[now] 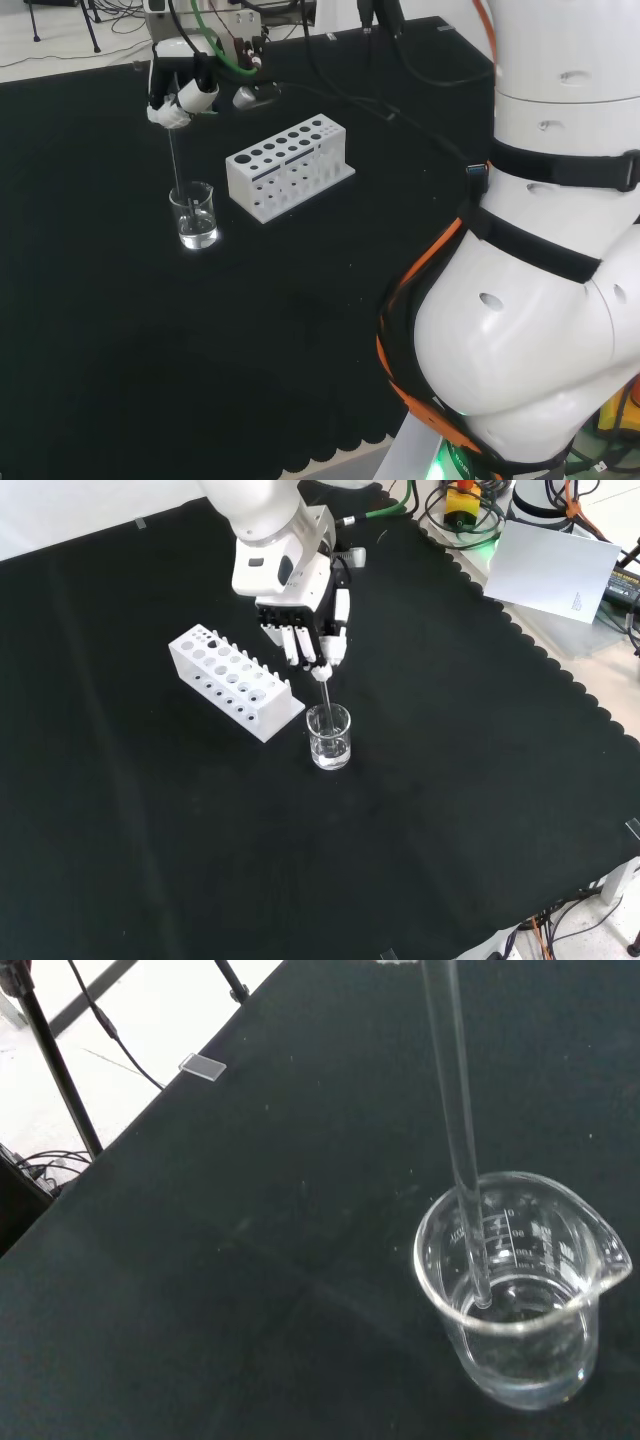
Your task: Stir in the beaker to the left of the white test tube rack with the glass rod.
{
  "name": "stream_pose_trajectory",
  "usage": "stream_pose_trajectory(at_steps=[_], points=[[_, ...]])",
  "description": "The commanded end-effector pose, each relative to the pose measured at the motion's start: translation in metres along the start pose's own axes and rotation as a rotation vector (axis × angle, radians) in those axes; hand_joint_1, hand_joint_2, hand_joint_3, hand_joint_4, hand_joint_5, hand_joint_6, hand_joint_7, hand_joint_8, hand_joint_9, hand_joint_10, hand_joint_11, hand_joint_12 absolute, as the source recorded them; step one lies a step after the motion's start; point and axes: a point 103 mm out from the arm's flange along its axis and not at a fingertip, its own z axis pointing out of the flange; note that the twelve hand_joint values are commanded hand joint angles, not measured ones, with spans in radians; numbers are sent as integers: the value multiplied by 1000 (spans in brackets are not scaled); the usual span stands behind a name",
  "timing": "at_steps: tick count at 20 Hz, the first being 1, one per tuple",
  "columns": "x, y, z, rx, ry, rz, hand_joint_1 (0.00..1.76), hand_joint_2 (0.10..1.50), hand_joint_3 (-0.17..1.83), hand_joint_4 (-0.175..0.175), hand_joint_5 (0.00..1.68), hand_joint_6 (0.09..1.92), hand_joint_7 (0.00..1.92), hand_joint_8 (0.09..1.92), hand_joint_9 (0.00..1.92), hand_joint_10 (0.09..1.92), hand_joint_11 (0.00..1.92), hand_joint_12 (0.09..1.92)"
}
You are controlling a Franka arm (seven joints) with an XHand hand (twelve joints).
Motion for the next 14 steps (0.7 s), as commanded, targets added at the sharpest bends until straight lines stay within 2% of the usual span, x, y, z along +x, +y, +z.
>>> stream_pose_trajectory(at_steps=[1, 8, 14], points=[[-15, 6, -2, 0, 22, 22, 1296, 1145, -175, -175, 1351, 87, 1022, 1270, 1595, 1059, 1575, 962], [-36, -11, -5, 0, 27, 59, 1296, 1145, -175, -175, 1352, 87, 1023, 1269, 1596, 1059, 1575, 962], [-32, -9, -2, 20, -9, 75, 1296, 1145, -175, -175, 1353, 87, 1023, 1269, 1597, 1058, 1574, 962]])
